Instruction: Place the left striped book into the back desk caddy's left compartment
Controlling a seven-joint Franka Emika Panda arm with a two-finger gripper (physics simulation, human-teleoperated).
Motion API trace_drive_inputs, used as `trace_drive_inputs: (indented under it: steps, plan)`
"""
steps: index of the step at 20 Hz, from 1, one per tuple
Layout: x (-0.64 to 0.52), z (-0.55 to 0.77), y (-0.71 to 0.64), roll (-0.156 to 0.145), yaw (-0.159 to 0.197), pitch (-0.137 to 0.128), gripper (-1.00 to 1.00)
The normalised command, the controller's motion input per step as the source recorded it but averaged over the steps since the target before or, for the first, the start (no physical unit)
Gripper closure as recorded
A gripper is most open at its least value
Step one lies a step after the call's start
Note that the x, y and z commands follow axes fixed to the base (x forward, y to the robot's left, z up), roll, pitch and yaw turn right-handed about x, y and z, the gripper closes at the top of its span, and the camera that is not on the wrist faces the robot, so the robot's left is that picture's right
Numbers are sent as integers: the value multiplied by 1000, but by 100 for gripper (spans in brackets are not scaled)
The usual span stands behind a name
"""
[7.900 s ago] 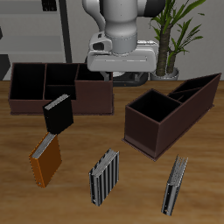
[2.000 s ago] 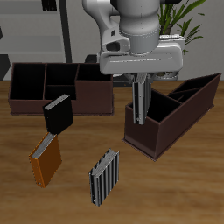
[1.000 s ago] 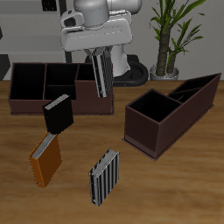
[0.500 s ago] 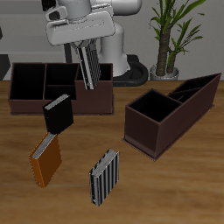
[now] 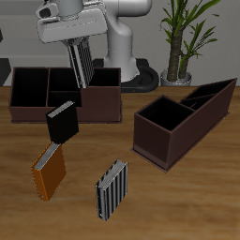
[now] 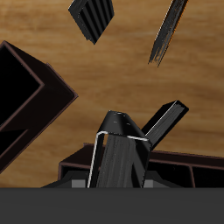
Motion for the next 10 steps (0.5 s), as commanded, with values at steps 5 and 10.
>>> trace_drive_inputs:
  steps: [5, 10]
  plan:
    - [-448, 60, -198, 1, 47, -12, 100]
    - [-357, -14, -415, -43, 18, 2, 100]
